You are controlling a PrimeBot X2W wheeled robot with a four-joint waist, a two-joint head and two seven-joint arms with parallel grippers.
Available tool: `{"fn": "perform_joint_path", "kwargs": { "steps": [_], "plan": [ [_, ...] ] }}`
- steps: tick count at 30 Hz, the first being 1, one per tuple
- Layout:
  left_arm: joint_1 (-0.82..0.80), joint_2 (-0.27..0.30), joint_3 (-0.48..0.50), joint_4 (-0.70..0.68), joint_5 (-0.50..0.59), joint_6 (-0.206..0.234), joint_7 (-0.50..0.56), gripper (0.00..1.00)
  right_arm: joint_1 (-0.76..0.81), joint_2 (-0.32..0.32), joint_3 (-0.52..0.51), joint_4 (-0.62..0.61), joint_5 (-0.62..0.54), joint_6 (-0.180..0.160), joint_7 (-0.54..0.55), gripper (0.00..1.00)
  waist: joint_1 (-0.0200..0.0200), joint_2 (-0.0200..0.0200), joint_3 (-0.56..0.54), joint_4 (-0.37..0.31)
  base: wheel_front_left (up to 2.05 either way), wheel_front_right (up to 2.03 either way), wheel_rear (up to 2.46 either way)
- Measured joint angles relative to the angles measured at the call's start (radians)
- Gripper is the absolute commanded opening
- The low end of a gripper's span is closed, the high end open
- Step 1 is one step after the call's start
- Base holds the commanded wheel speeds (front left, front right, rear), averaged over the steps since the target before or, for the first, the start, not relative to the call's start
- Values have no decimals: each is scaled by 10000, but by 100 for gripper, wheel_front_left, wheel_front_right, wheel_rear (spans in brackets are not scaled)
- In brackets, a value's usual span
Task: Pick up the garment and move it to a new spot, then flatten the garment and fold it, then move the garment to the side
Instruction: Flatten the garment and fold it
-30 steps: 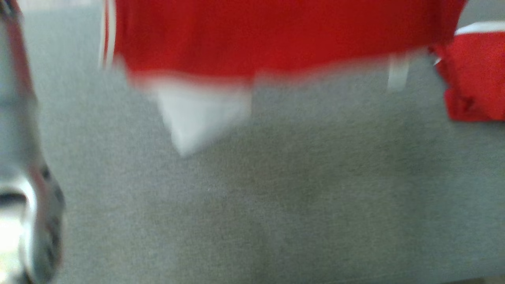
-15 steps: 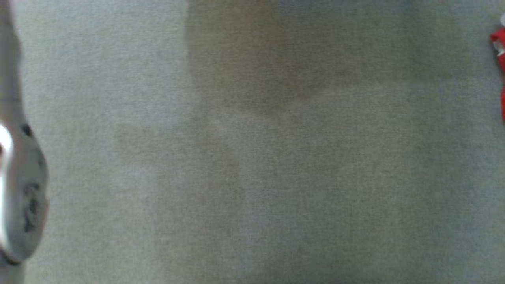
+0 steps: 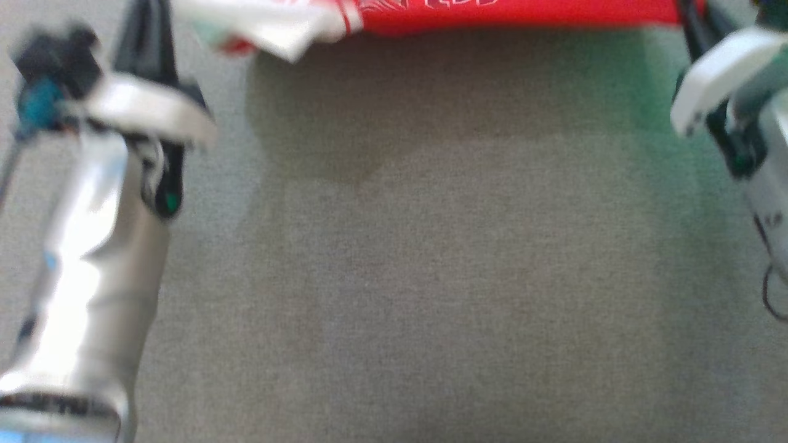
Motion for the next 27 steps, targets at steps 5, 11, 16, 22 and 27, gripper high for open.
{"fn": "perform_joint_path", "kwargs": {
  "steps": [5,11,16,22,27],
  "plan": [
    [1466,598,-963,-673,-407,0,215,0,830,-512,959,-608,796,0,587,0,0,0,-473,-46,0,0,0],
    [3683,1770,-2336,-2399,-1448,0,1452,0,1822,-1402,2537,-1962,1971,0,1570,0,-2,0,-1392,-202,0,0,0],
    [4733,2573,-2744,-3747,-1987,0,2305,0,2275,-1904,3300,-2637,2638,0,1941,0,-2,0,-1980,-277,0,0,0],
    [5959,3296,-2777,-5055,-2502,4,3087,0,2890,-2159,4082,-3095,3233,0,2134,0,-1,1,-2629,-328,0,0,0],
    [6891,3735,-2876,-6069,-2905,92,3707,0,3466,-2416,4640,-3452,3841,0,2318,0,-1,1,-3163,-304,0,0,0]
  ]
}}
